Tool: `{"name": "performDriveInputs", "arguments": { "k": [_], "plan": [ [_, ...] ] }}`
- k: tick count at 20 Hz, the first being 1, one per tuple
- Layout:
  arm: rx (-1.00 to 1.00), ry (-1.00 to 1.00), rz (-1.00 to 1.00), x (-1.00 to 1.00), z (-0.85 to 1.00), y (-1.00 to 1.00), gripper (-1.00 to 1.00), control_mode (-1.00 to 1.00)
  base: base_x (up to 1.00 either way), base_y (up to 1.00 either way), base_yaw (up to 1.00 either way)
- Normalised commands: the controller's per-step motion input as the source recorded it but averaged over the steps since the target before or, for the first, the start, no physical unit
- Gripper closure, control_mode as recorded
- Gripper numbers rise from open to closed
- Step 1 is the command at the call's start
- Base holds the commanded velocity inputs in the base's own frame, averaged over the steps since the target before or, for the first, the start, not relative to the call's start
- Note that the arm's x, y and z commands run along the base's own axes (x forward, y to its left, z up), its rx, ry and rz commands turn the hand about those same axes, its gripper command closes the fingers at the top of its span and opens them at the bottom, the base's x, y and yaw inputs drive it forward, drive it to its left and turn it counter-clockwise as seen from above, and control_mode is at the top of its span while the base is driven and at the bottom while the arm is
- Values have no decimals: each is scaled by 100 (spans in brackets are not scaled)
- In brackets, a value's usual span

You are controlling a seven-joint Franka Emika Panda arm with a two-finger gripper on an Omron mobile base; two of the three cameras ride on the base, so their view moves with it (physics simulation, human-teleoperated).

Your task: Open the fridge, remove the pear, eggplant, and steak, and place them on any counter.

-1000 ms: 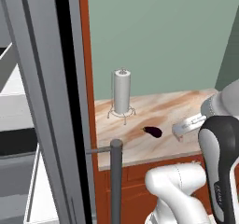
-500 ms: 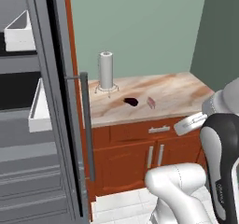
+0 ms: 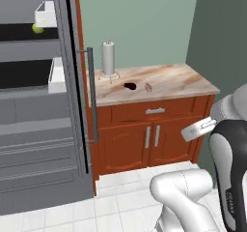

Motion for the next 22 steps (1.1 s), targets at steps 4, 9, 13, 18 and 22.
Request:
{"name": "performDriveInputs", "arguments": {
  "k": [4, 9, 13, 18, 22],
  "plan": [
    [0, 0, 0, 0, 0, 0, -100, 100, -3, 90, 0],
    [0, 0, 0, 0, 0, 0, -100, 100, 0, 100, 0],
    [0, 0, 0, 0, 0, 0, -100, 100, 0, 100, 0],
    [0, 0, 0, 0, 0, 0, -100, 100, 36, 94, 0],
    [0, 0, 0, 0, 0, 0, -100, 100, 55, 70, 0]
  ]
}}
